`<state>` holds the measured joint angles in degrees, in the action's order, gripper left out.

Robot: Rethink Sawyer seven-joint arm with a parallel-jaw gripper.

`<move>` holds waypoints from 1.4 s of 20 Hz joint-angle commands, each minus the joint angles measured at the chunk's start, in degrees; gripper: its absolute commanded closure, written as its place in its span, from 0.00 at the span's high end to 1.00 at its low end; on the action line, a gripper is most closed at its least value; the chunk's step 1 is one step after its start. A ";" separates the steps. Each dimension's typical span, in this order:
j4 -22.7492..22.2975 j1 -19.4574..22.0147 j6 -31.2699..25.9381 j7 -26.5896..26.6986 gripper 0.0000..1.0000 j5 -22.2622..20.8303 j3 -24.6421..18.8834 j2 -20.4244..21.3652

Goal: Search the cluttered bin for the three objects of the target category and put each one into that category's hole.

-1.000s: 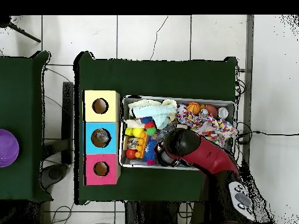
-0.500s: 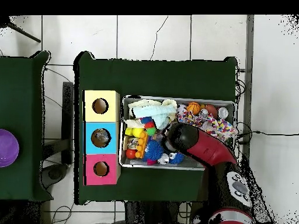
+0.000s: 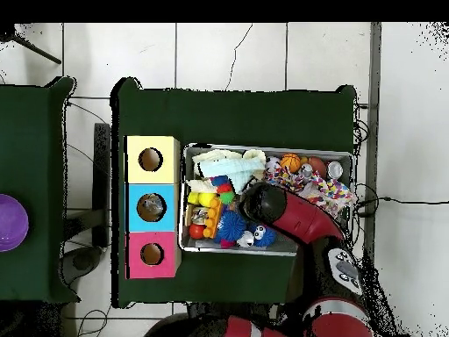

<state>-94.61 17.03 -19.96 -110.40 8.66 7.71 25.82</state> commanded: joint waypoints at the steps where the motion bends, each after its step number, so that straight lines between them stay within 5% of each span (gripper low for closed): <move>1: 4.96 2.51 -7.62 -6.26 0.00 3.61 -7.75 -4.68; 7: 7.85 3.02 -17.14 -5.53 0.00 3.81 -7.19 -5.77; 14: 7.65 5.57 -15.70 -4.00 0.00 3.25 -9.20 -7.93; 23: 19.62 6.94 -29.02 1.09 0.00 -1.70 -7.45 -16.45; 28: 19.52 7.31 -29.87 1.24 0.00 -2.33 -8.14 -16.11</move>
<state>-80.42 23.41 -46.68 -110.40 9.52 3.41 15.36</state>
